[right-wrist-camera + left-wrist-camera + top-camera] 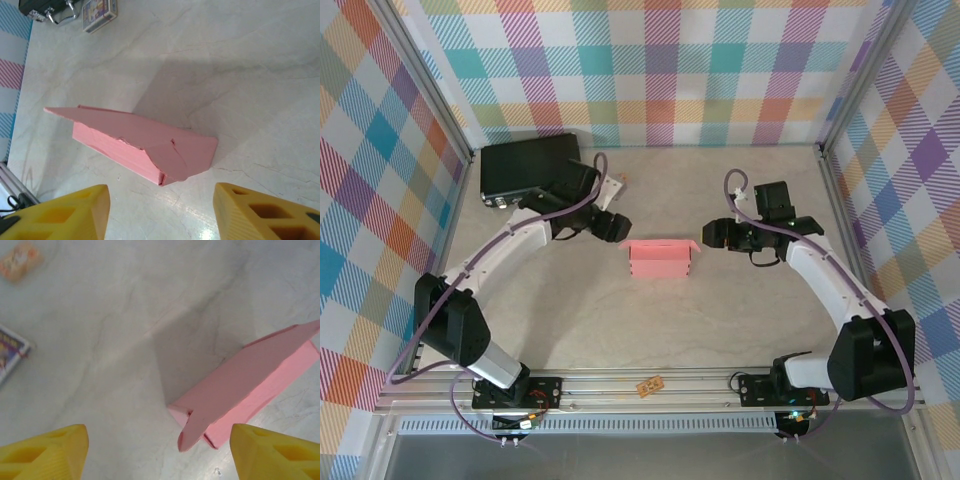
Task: Fold the paper box
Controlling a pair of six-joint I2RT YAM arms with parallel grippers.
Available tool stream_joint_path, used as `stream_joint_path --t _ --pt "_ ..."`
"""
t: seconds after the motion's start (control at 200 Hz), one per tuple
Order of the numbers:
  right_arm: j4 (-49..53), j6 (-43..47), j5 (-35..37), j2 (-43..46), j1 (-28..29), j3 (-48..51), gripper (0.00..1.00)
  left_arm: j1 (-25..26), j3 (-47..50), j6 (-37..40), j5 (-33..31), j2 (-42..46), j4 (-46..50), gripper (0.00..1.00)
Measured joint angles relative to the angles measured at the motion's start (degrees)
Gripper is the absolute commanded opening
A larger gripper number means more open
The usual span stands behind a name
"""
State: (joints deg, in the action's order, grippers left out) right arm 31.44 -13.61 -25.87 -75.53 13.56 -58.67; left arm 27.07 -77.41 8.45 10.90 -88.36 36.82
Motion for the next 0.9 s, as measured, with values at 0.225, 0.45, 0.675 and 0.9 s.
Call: stream_joint_path --t 0.225,0.45,0.675,0.9 --pt "1.22 1.92 -0.26 -2.40 2.34 -0.74 0.50 -1.40 11.02 -8.83 3.93 4.59 -6.19 0.67" --pt "1.86 2.97 0.31 -5.09 3.82 -1.84 0.47 -1.40 13.64 -10.56 7.37 5.38 -10.51 0.58" --pt "1.81 3.63 0.74 -6.80 4.48 -2.45 0.43 -1.40 13.79 -10.29 10.14 4.42 -13.22 0.50" --pt "1.64 3.67 0.81 -7.69 4.63 -2.62 0.41 -1.40 13.84 -9.64 13.29 1.62 -13.25 0.48"
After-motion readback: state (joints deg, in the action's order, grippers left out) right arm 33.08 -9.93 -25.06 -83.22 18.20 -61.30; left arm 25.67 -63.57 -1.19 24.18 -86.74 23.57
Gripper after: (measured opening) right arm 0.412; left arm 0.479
